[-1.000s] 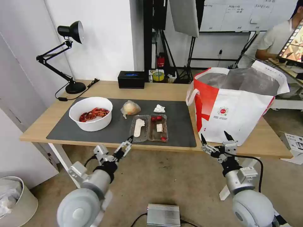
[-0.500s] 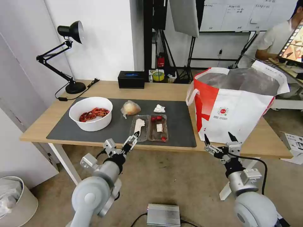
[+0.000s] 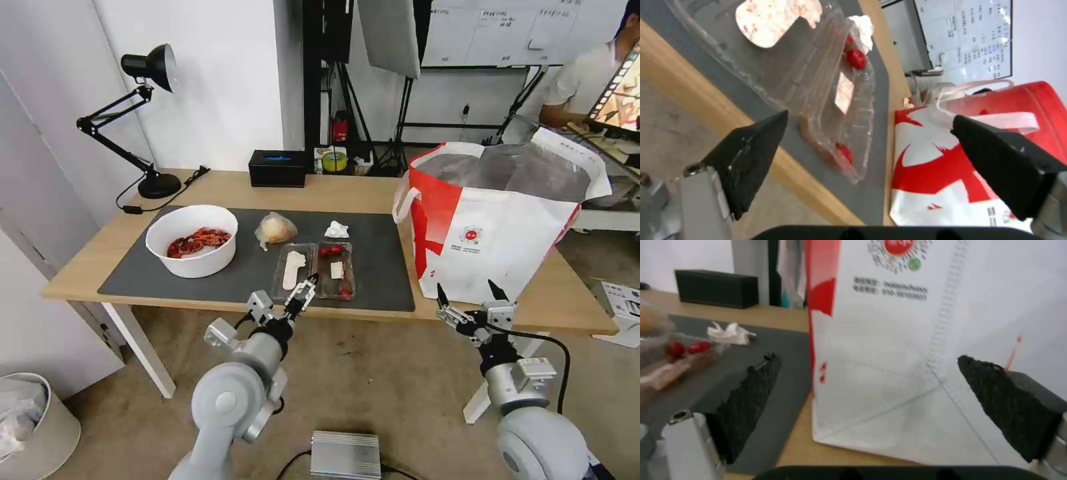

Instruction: Pick up the trash from the table and place it into the takeout bag.

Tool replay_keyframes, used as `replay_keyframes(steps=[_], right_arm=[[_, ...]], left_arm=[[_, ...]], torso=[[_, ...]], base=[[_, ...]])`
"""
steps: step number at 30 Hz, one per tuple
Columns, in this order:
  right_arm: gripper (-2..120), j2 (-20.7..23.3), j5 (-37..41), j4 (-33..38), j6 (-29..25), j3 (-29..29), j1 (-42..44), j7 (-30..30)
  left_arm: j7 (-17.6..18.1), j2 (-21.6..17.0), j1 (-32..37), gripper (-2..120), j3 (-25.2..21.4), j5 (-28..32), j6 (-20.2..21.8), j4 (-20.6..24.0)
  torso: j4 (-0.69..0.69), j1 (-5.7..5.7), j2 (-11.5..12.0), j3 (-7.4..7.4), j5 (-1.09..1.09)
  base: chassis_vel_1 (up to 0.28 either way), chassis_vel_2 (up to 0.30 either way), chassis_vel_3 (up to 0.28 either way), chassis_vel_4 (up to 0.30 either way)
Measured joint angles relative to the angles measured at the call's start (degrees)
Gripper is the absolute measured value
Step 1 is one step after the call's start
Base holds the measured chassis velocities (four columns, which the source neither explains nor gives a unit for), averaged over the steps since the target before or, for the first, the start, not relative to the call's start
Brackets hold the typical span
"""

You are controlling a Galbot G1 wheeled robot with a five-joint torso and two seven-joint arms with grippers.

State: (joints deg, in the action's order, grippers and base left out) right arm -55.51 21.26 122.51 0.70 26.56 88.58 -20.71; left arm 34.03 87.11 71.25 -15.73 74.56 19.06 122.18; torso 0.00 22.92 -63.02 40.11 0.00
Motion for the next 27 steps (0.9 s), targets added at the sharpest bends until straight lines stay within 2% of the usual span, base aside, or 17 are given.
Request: replay_keyframes(steps=[8, 20, 27], right_arm=[[100, 0.0, 0.3, -1.5, 0.0, 1.1, 0.1, 0.2], [100, -0.1, 0.7, -3.1, -0.2, 1.1, -0.2, 0.0], [100, -0.1, 1.0, -4.2, -0.4, 1.1, -0.6, -0.2]], left_arm=[[0.0, 1.7, -0.6, 100, 0.7, -1.1, 0.0, -2.3], [0.0, 1.9, -2.6, 100, 1.1, -2.5, -0.7, -5.9], [-1.3, 1.7, -3.2, 100, 0.5, -3.0, -1.7, -7.5]], torso=[[0.00, 0.00, 0.0, 0.00, 0.00], [0.00, 0.00, 0.0, 0.00, 0.00], [-0.03, -0.02, 0.0, -0.02, -0.01]], base=[[0.000, 0.000, 0.000, 0.000], [0.000, 0.000, 0.000, 0.000], [0.000, 0.000, 0.000, 0.000]])
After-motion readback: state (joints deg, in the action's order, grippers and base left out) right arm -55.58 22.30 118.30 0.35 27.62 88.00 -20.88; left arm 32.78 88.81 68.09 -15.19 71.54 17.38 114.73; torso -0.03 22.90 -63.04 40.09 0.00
